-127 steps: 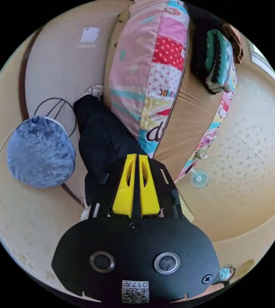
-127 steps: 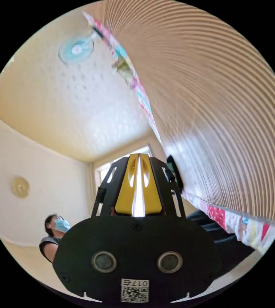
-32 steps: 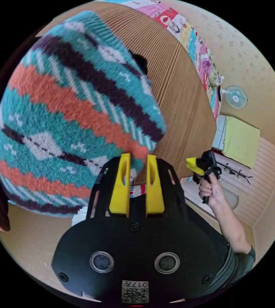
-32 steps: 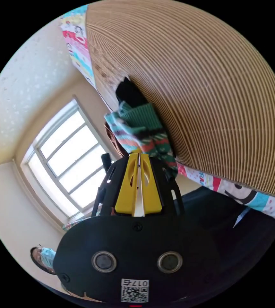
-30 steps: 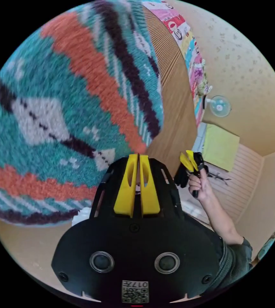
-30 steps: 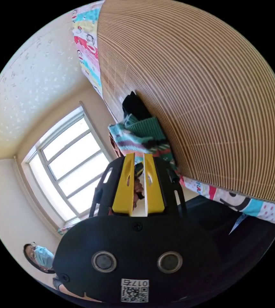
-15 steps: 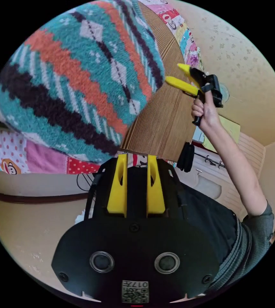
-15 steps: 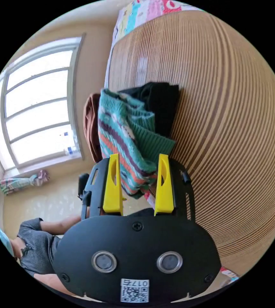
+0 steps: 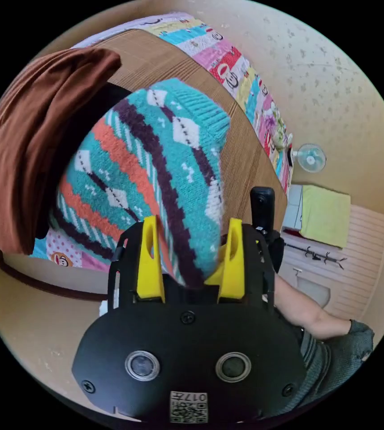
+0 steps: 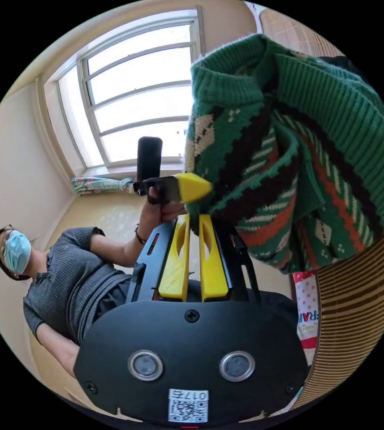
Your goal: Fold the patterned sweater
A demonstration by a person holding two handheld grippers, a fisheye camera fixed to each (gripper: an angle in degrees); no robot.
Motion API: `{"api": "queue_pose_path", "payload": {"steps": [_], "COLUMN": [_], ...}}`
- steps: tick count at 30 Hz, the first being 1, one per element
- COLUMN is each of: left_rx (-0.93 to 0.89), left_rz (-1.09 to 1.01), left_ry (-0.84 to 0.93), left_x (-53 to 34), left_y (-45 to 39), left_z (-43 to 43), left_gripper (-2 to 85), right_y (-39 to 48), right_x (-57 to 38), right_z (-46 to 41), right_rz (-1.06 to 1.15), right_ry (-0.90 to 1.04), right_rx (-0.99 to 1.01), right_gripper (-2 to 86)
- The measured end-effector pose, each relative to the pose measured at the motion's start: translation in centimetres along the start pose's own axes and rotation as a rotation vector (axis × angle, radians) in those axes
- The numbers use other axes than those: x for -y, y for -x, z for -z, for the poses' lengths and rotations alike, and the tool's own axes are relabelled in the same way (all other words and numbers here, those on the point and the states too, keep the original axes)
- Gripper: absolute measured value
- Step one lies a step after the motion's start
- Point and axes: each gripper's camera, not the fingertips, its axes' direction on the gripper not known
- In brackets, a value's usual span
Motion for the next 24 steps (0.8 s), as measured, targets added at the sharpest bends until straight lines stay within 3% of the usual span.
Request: {"api": "queue_pose_path", "payload": {"steps": [2, 6, 10, 18, 23, 24], "left_rx": [0.106, 0.025, -0.304, -0.824, -1.466, -1.519], "left_rz": [-0.053, -0.268, -0.555, -1.236, -1.727, -1.774], "left_ry": [0.064, -0.04, -0.135, -0.384, -0.427, -0.425], "left_x": [-0.5, -4.1, -8.7, -18.0, -22.6, -23.2], "left_y": [0.1, 0.7, 3.2, 2.2, -1.1, -1.5], "left_z": [-1.6, -0.1, 5.4, 15.2, 16.2, 16.3], "left_gripper": [9.4, 4.8, 4.1, 4.2, 4.1, 4.1], "right_y": [0.5, 2.6, 5.8, 9.1, 14.5, 15.3], "right_x": [-0.3, -2.4, -8.4, -25.2, -35.5, -36.4], "right_z": [-0.7, 1.6, 5.8, 7.8, 9.3, 9.2], "right_rz": [-0.017, 0.078, 0.32, 0.349, 0.458, 0.468], "right_ry": [0.081, 0.066, -0.045, -0.248, -0.436, -0.451], "right_rx": [-0.065, -0.023, 0.167, 0.028, -0.09, -0.117], "right_gripper": [2.2, 1.6, 0.9, 0.6, 0.8, 0.8]}}
